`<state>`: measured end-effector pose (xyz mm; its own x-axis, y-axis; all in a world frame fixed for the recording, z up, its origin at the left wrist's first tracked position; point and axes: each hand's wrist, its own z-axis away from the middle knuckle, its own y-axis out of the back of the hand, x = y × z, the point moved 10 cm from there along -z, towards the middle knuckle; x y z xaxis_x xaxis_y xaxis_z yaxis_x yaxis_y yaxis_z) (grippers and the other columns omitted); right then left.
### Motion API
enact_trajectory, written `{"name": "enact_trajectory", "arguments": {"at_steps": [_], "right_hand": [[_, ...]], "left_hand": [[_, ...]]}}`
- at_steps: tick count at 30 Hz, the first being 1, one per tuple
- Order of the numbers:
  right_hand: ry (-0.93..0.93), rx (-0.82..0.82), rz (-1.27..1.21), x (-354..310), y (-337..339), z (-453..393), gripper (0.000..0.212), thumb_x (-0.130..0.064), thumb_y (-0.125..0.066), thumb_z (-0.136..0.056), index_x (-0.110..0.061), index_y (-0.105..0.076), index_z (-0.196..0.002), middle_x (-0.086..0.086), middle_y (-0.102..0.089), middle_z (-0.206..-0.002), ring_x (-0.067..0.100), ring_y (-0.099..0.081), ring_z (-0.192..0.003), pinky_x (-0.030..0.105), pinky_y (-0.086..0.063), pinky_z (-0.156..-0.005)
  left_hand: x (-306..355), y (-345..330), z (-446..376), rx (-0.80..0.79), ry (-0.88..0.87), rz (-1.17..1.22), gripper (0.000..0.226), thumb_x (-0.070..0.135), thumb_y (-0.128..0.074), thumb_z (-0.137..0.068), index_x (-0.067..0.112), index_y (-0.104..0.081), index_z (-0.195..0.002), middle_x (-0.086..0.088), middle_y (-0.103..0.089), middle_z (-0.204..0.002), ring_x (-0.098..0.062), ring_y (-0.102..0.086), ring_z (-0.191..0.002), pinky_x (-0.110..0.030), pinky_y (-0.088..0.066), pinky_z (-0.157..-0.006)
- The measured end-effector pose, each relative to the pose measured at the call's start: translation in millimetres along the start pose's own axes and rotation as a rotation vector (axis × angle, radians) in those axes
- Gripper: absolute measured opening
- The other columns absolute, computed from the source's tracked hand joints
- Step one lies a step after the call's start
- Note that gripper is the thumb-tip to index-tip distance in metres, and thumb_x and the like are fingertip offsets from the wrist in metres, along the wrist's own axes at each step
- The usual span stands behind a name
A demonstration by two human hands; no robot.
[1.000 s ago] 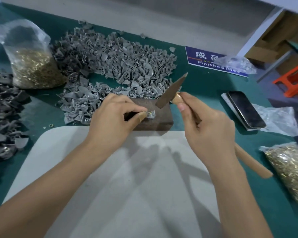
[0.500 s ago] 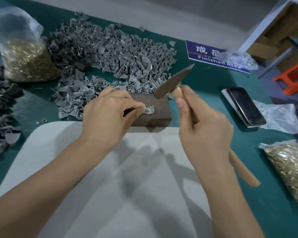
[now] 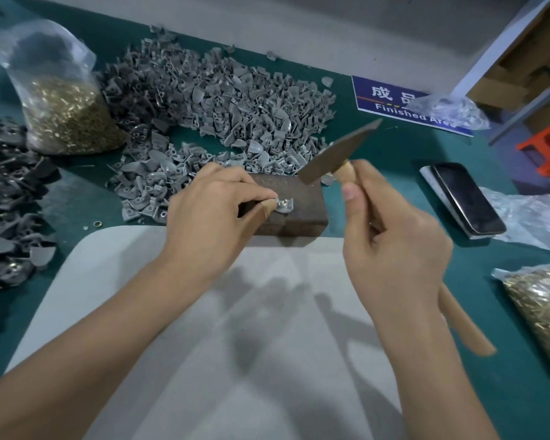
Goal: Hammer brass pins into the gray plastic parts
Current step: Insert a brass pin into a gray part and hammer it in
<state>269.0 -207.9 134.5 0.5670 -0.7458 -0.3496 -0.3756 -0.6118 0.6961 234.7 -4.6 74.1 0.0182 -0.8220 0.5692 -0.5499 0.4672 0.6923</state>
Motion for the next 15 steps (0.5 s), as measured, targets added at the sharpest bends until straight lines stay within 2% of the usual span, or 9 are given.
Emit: {"name": "enact_trajectory", "arguments": {"at_steps": [4, 7, 9, 12, 15], "right_hand": [[0.036, -0.188, 0.059, -0.7, -22.2, 3.4, 0.027, -0.043, -0.051, -0.103, -0.042, -0.068, -0.123, -0.006, -0.069, -0.072, 0.031, -0.063, -0.064, 0.030, -0.030, -0.055], [0.021, -0.134, 0.069, 8.9, -11.2, 1.8, 0.028, -0.047, -0.049, -0.102, -0.043, -0.067, -0.123, -0.010, -0.068, -0.077, 0.019, -0.062, -0.069, 0.029, -0.033, -0.057], [0.024, -0.125, -0.011, 13.3, -6.3, 8.2, 0.027, -0.043, -0.050, -0.103, -0.042, -0.064, -0.126, -0.014, -0.065, -0.082, 0.011, -0.058, -0.075, 0.029, -0.036, -0.058], [0.136, -0.203, -0.141, 10.2, -5.9, 34.6, 0.028, -0.033, -0.056, -0.103, -0.038, -0.067, -0.128, -0.014, -0.064, -0.088, 0.008, -0.058, -0.072, 0.036, -0.049, -0.060], [0.307, -0.339, -0.095, 6.1, -16.5, 72.6, 0.029, -0.028, -0.064, -0.101, -0.031, -0.071, -0.129, -0.012, -0.068, -0.100, 0.018, -0.059, -0.082, 0.041, -0.051, -0.066]], "left_hand": [[-2.5, -0.3, -0.5, 0.002, 0.025, -0.004, 0.010, 0.047, -0.072, -0.091, 0.044, -0.078, -0.097, 0.021, -0.064, -0.088, -0.007, -0.047, -0.092, -0.031, -0.039, -0.064], [-4.3, -1.6, -0.5, -0.006, 0.037, 0.013, 0.009, 0.048, -0.071, -0.091, 0.044, -0.078, -0.096, 0.021, -0.063, -0.089, -0.006, -0.047, -0.094, -0.030, -0.035, -0.064], [-4.4, -1.0, -0.4, 0.001, 0.038, 0.018, 0.009, 0.048, -0.071, -0.091, 0.044, -0.078, -0.096, 0.021, -0.064, -0.090, -0.006, -0.047, -0.095, -0.026, -0.031, -0.063], [-5.5, -1.7, -1.0, -0.006, 0.047, 0.013, 0.010, 0.048, -0.069, -0.092, 0.045, -0.077, -0.097, 0.020, -0.064, -0.091, -0.007, -0.046, -0.096, -0.028, -0.032, -0.063], [-5.9, -3.9, -1.3, -0.026, 0.047, 0.016, 0.011, 0.049, -0.068, -0.092, 0.045, -0.077, -0.098, 0.019, -0.064, -0.093, -0.009, -0.047, -0.098, -0.033, -0.039, -0.069]]}}
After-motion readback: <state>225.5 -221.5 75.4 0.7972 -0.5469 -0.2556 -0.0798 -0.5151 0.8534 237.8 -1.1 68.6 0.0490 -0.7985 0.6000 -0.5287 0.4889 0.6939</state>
